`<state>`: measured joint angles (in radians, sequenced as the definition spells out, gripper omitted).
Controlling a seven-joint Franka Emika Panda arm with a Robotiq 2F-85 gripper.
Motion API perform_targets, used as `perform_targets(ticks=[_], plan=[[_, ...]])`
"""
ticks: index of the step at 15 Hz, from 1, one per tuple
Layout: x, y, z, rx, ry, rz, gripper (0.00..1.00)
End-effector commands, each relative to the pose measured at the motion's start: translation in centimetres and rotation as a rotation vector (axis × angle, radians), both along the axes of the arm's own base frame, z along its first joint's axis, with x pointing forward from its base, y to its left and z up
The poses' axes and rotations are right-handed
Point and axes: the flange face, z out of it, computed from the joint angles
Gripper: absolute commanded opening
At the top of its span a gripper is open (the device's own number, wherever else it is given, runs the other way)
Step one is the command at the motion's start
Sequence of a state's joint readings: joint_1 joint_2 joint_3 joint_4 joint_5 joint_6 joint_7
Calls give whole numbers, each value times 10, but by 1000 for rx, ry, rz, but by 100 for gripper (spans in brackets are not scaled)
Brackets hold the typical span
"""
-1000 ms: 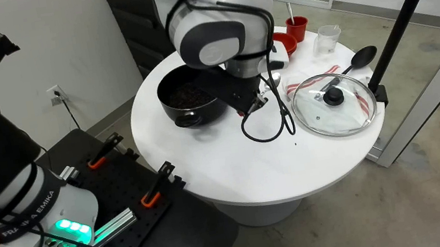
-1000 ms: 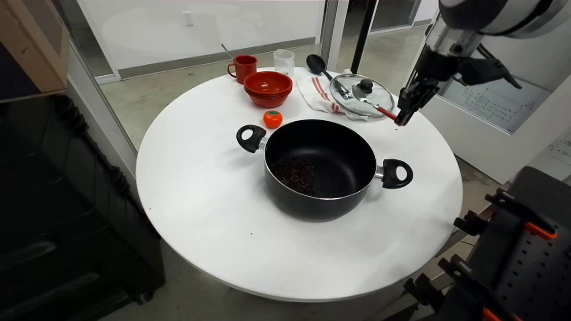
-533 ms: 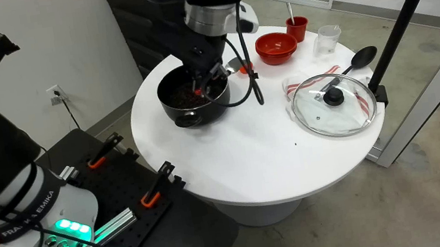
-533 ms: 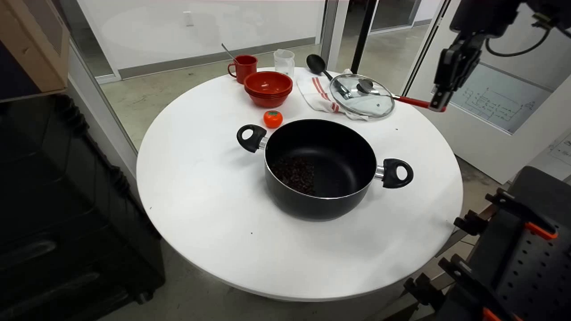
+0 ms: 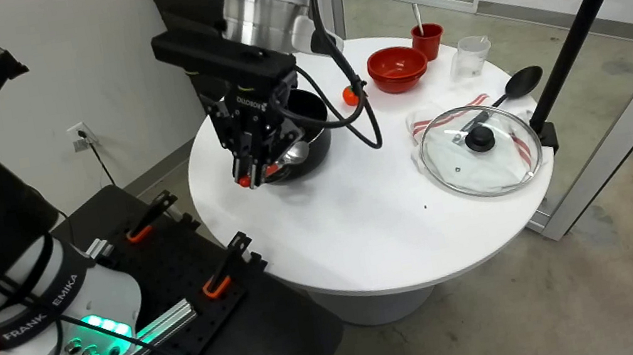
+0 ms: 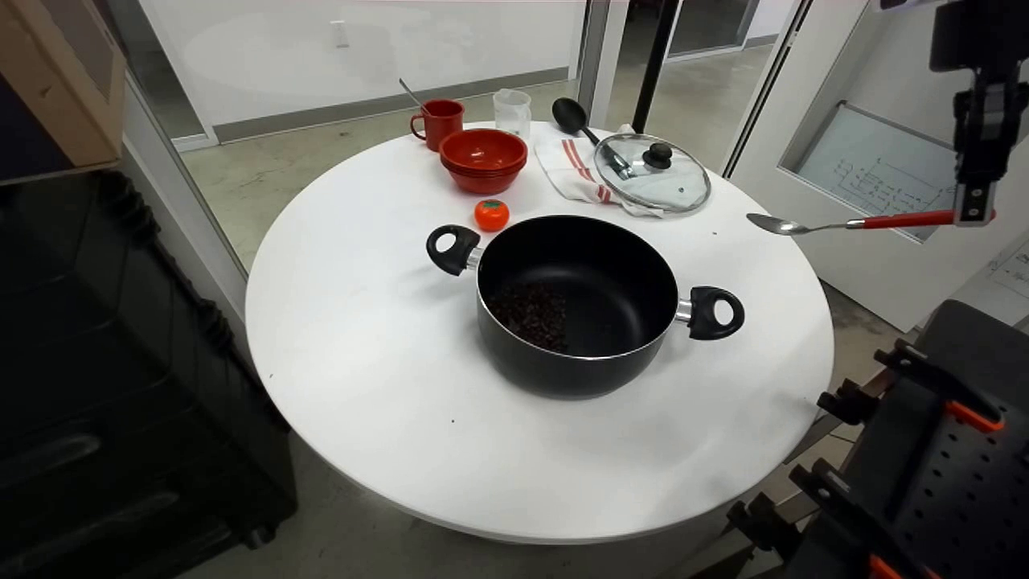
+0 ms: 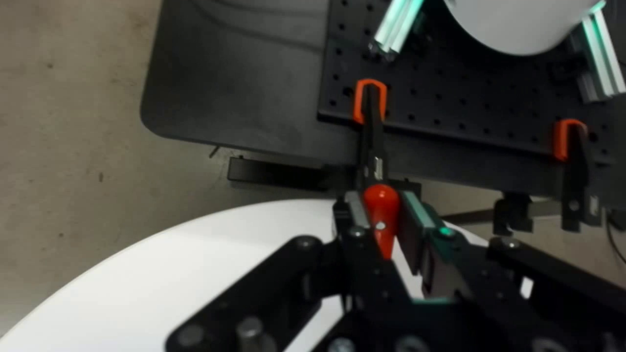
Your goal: Use the small spoon to scoop some beans from the pot into the bowl
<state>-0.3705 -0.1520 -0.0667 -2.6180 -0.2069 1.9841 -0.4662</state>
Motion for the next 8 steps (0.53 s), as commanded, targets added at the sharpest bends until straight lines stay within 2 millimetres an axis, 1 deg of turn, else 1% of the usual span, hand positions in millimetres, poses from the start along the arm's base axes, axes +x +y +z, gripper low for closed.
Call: perform_targets(ticks=[1,4,8], plan=[[-9,9,-3,-80,16,137,5],[-11,23,-5,-85,-31,224,5],[-20,51,-10,-68,-177,303,5]])
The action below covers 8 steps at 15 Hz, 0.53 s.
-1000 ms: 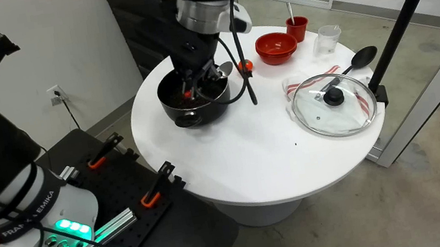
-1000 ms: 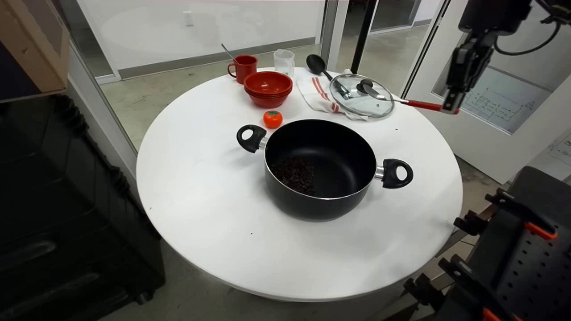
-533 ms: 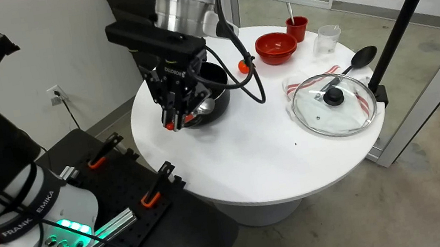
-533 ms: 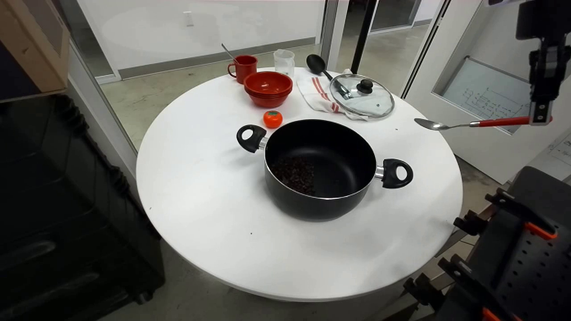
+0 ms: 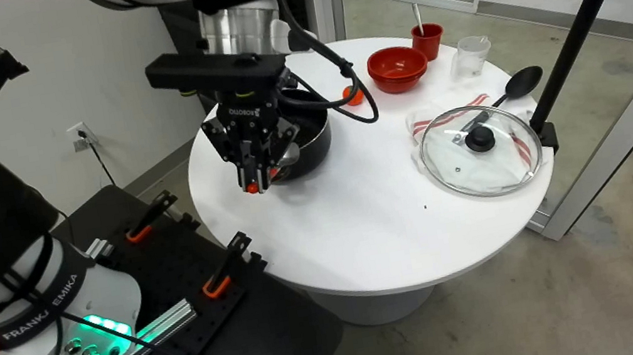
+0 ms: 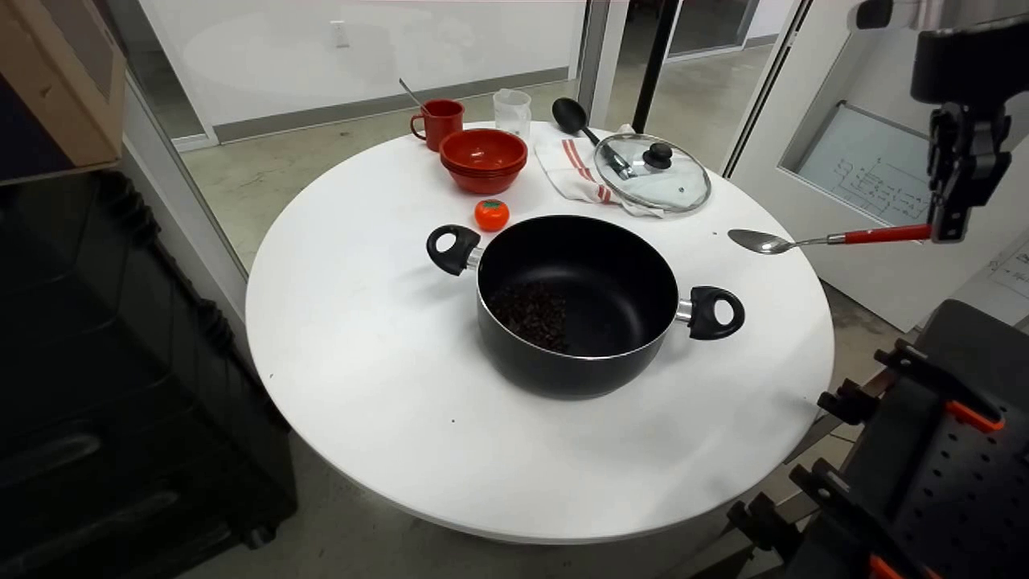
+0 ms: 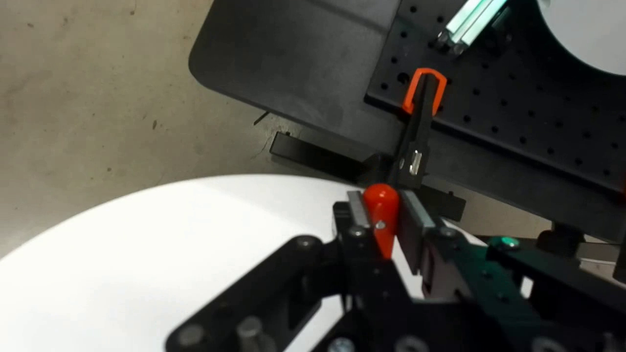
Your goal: Use the small spoon to scoop some beans from the pot into the bowl
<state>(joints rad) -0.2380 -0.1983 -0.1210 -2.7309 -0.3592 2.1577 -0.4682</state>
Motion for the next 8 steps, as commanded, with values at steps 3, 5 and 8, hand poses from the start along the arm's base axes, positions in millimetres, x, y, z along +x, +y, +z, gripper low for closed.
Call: perform_targets(ticks=[3,5,8], plan=[[5,29,9,16,-130,129,5],[14,42,15,21,-155,165,5],[24,79,23,49,-171,156,5]])
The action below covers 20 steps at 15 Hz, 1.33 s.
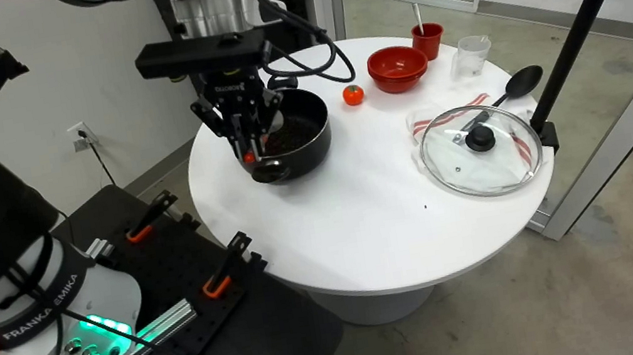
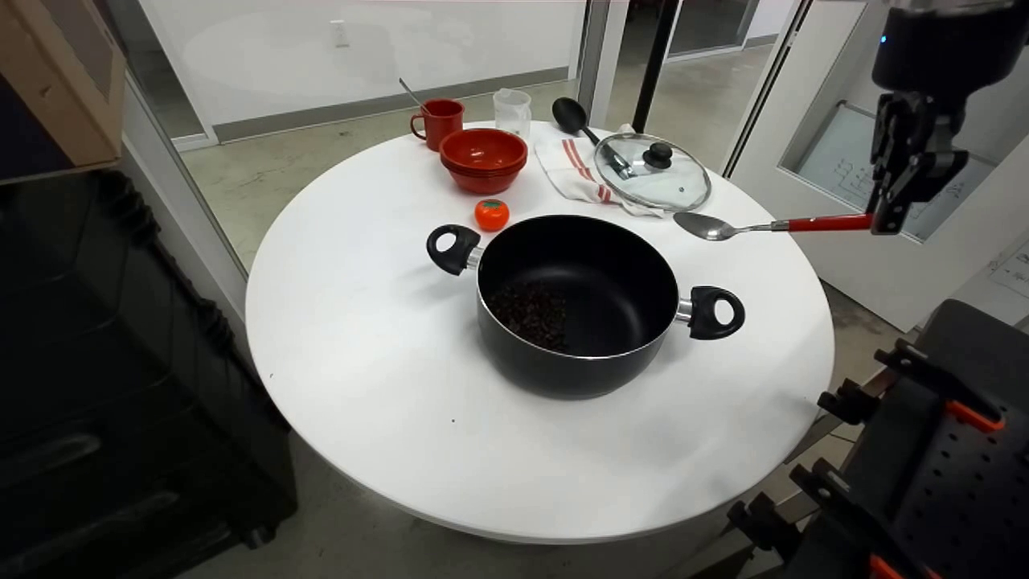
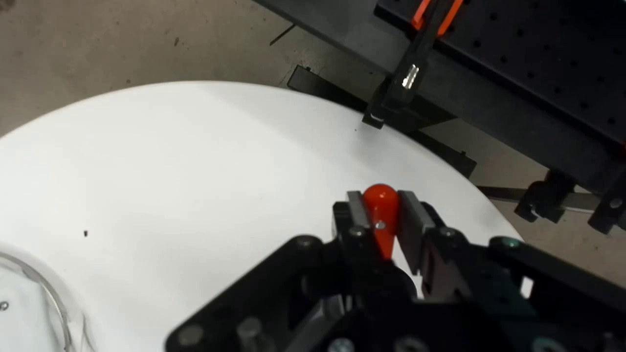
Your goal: Use the small spoon to scoop some beans from the pot into the bowl
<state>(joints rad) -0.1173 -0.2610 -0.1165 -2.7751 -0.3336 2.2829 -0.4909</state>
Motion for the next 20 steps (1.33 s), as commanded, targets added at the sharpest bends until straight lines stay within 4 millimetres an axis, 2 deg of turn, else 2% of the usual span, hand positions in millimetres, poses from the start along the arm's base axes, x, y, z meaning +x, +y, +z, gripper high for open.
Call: perform_targets(ticks=[1,4,7,9,12,16,20], plan=[[8,45,12,34,-25,-3,5],[7,82,4,0,-20,-58,5],[5,103,-11,-102,-30,-177,5],[11,107,-18,-160,-32,-281,5],[28,102,-29,-210,12,-431,5],[63,96,-37,-247,111,-592,5],[92,106,-39,-244,263,-678,5]])
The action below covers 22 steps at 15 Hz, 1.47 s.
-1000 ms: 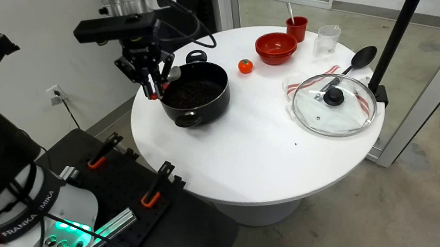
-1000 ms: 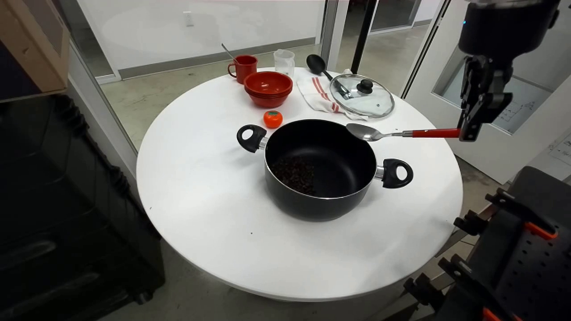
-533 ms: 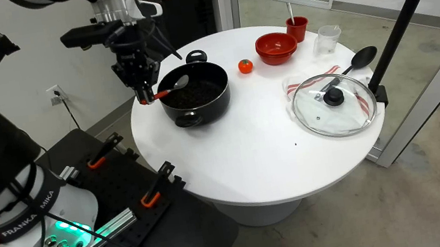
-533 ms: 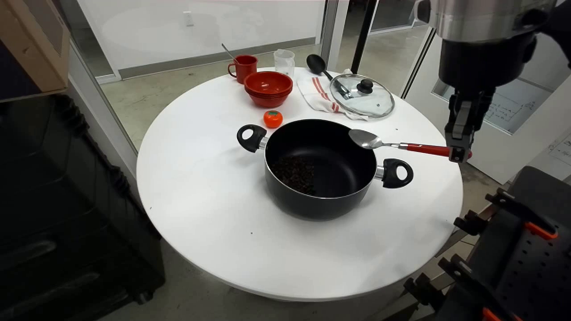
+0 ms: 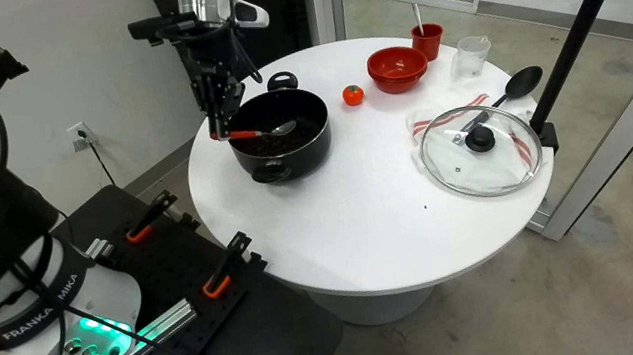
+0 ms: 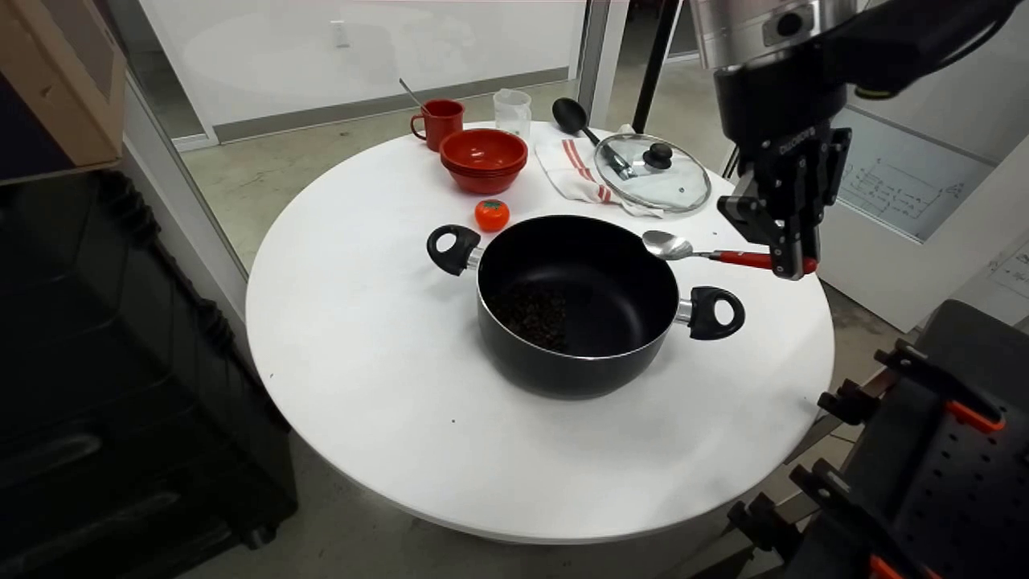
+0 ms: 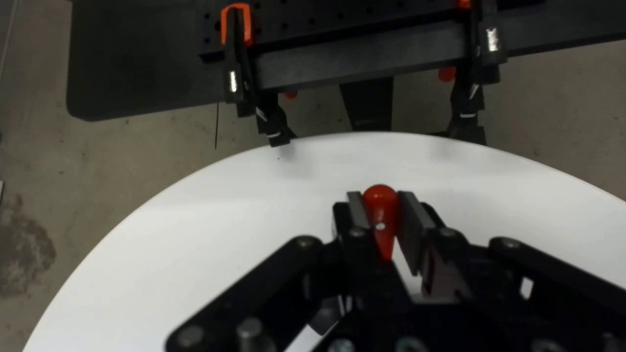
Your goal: Use the small spoon to scoop some beans from the pot into the bowl
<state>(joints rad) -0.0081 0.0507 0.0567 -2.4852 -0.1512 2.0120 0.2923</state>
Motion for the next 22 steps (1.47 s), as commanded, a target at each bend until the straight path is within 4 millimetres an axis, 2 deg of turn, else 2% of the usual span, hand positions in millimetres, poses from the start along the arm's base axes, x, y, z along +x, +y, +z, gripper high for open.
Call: perform_targets(ticks=[1,4,9,12,16,20,22], plan=[[30,11,-7,35,148,-80,5],[42,13,-22,59,253,-93,5],[63,5,-49,104,278,-12,5],[67,18,-66,148,313,94,5],[83,65,-71,201,396,220,5],[118,136,-73,190,435,299,5],[132,164,-78,164,441,307,5]])
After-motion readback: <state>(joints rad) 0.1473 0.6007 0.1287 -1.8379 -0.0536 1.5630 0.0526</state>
